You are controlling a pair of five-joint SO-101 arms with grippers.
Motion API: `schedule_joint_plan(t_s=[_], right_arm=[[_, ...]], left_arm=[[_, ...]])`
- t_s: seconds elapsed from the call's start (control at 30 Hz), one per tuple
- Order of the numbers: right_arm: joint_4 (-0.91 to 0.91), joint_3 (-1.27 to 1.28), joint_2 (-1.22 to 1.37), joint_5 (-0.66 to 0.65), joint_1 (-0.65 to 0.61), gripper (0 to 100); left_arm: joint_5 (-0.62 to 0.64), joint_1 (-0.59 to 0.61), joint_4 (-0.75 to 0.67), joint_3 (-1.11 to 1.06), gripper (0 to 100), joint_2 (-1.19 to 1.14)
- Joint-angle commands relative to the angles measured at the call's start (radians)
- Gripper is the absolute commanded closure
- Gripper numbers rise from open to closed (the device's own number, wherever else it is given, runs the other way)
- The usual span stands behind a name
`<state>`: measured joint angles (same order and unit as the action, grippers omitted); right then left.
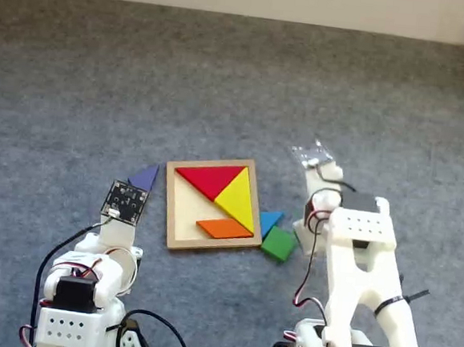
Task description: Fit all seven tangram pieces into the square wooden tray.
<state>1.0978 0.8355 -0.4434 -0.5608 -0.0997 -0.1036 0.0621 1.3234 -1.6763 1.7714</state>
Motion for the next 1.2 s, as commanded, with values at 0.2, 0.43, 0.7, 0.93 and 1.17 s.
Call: schedule_joint_plan(t_s=[0.2, 0.43, 0.7, 0.93, 1.17], right_arm=[[-0.039, -0.162, -0.005, -0.103, -0.294, 90.1], [-0.378, -0.116, 0.016, -0.104, -0.449, 90.1], [-0.486, -0.102, 0.203, -0.227, -0.564, 90.1], [-0.522, -0.102, 0.302, -0.229, -0.585, 90.1], [-0.518, -0.102, 0.302, -0.224, -0.585, 84.1]], left_arm=[[0.000, 0.004, 0.000, -0.021, 95, 0.041], [0.000, 0.004, 0.000, -0.021, 95, 0.041], [0.000, 0.004, 0.000, -0.021, 95, 0.041], [0.000, 0.004, 0.000, -0.021, 95, 0.041], [0.000, 0.004, 0.000, -0.021, 95, 0.041]])
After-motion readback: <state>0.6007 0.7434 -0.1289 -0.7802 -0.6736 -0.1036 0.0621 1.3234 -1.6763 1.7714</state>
